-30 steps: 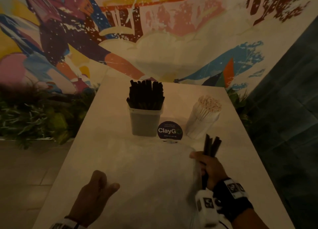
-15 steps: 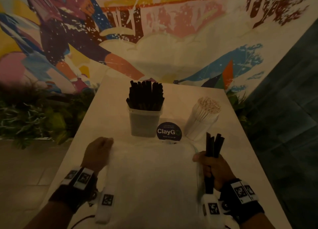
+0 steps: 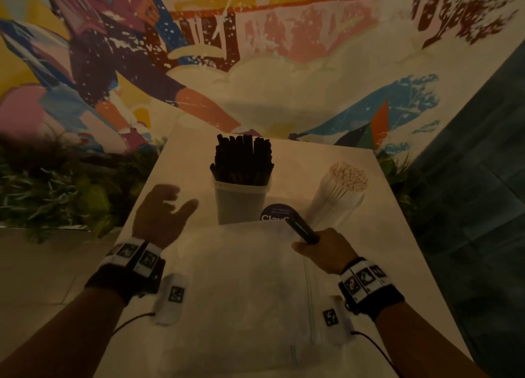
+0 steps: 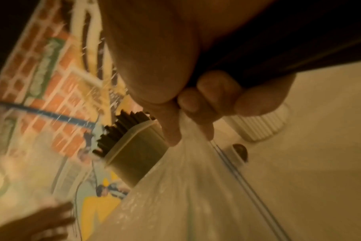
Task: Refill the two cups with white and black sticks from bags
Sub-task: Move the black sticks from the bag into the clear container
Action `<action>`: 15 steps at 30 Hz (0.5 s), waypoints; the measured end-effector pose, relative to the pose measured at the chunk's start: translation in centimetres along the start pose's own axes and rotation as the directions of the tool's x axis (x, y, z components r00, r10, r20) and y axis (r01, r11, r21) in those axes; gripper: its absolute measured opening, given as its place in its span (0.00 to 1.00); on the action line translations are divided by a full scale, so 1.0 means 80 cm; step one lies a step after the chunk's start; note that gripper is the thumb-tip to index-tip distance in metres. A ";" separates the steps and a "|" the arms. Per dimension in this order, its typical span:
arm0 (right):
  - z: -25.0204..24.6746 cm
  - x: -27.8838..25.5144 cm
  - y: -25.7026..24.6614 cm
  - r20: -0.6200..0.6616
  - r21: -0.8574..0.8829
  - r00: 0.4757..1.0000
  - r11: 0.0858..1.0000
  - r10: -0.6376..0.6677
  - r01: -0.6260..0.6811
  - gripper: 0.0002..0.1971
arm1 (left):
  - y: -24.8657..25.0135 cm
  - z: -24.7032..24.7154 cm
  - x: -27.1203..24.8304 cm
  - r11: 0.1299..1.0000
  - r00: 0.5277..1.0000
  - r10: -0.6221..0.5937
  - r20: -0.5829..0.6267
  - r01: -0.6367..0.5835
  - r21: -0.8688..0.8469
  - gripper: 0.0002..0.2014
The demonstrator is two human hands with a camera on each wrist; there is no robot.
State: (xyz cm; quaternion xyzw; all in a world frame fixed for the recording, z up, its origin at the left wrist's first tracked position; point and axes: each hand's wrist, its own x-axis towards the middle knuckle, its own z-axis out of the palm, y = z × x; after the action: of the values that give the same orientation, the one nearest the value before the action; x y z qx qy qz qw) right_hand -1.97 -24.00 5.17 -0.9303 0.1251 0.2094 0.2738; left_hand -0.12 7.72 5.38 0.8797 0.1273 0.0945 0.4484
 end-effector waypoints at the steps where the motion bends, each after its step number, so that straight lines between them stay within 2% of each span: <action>1: -0.008 0.002 -0.009 0.024 -0.144 1.000 0.990 0.008 -0.004 0.24 | 0.012 0.001 0.007 0.999 1.000 0.027 0.012 -0.026 -0.026 0.25; 3: -0.031 -0.002 -0.032 -0.054 -0.336 0.998 0.942 -0.025 0.005 0.31 | 0.033 0.001 0.021 0.997 0.997 0.039 0.060 -0.035 -0.066 0.32; 4: -0.045 -0.006 -0.046 -0.149 -0.323 0.985 0.946 -0.091 0.038 0.29 | 0.039 0.002 0.029 0.996 0.995 0.036 0.096 -0.028 -0.083 0.36; 5: -0.060 -0.013 -0.064 -0.268 -0.207 0.950 0.973 -0.160 0.106 0.24 | 0.043 0.004 0.036 0.996 0.990 0.035 0.139 -0.023 -0.086 0.39; 6: -0.073 -0.018 -0.084 -0.396 -0.011 0.895 0.976 -0.204 0.218 0.20 | 0.048 0.007 0.044 0.997 0.982 0.036 0.184 -0.022 -0.079 0.42; 7: -0.085 -0.023 -0.108 -0.507 0.220 0.833 0.901 -0.223 0.375 0.19 | 0.052 0.011 0.051 0.998 0.973 0.030 0.228 -0.015 -0.068 0.46; 8: -0.097 -0.026 -0.133 -0.593 0.415 0.770 0.730 -0.236 0.543 0.18 | 0.055 0.016 0.058 0.998 0.962 0.020 0.271 -0.003 -0.063 0.49; 9: -0.107 -0.028 -0.157 -0.646 0.535 0.719 0.520 -0.256 0.666 0.17 | 0.059 0.021 0.062 0.998 0.949 0.006 0.314 0.013 -0.057 0.52; 10: -0.114 -0.026 -0.179 -0.677 0.596 0.678 0.329 -0.285 0.733 0.16 | 0.063 0.027 0.065 0.998 0.938 -0.009 0.346 0.029 -0.054 0.55; 11: -0.121 -0.023 -0.200 -0.700 0.625 0.648 0.181 -0.302 0.759 0.15 | 0.067 0.032 0.066 0.997 0.929 -0.034 0.369 0.058 -0.055 0.59; 12: -0.125 -0.018 -0.218 -0.718 0.631 0.627 0.098 -0.302 0.769 0.14 | 0.071 0.037 0.065 0.994 0.923 -0.050 0.383 0.082 -0.070 0.63; 14: -0.126 -0.003 -0.249 -0.754 0.603 0.588 0.048 -0.292 0.797 0.11 | 0.079 0.046 0.061 0.989 0.922 -0.056 0.383 0.103 -0.105 0.63; 15: -0.123 0.005 -0.260 -0.766 0.588 0.571 0.037 -0.296 0.808 0.11 | 0.082 0.051 0.058 0.988 0.927 -0.053 0.370 0.102 -0.113 0.59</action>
State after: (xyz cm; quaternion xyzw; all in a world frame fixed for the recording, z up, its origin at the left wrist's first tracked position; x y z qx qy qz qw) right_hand 8.75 -12.51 22.00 -0.5792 -0.1100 -0.2490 0.7684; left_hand 6.32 2.33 8.63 0.8451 0.0696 -0.0808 0.5239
